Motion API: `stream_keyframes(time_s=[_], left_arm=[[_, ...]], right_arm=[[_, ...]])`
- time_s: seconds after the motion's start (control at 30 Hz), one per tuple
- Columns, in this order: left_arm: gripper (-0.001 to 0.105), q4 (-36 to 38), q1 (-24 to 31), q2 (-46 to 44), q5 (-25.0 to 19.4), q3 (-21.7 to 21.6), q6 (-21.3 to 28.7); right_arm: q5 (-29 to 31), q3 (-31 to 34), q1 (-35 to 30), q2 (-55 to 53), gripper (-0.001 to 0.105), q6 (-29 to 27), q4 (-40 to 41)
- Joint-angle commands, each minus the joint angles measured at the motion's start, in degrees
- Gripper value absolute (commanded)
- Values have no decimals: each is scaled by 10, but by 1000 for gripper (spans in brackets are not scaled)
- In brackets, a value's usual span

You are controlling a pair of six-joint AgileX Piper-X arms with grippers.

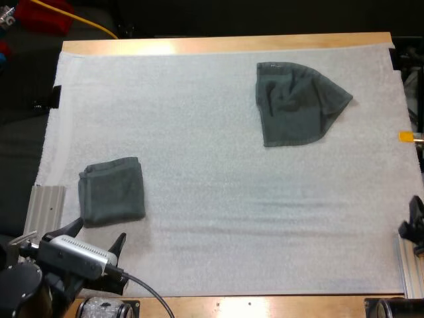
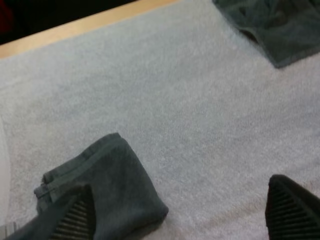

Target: Pick towel from pile, fold and stack

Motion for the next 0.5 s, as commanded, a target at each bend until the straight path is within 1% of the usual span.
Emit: stream_keyframes(time_s=[0.0, 0.07, 0.2, 0.3, 0.47], left_arm=[[67, 1, -3, -9, -6, -4, 3], [67, 1, -3, -20, 1, -4, 3], [67, 1, -3, -51, 30, -4, -1], [67, 1, -3, -83, 33, -4, -1], [67, 2, -3, -143, 33, -4, -1]], right_arm=[[6, -6, -3, -18, 74, -14, 12], [6, -7, -3, -43, 74, -33, 23], [6, -15, -3, -93, 74, -51, 36], [3, -24, -3, -127, 74, -51, 35], [-25, -27, -3, -185, 74, -48, 38]])
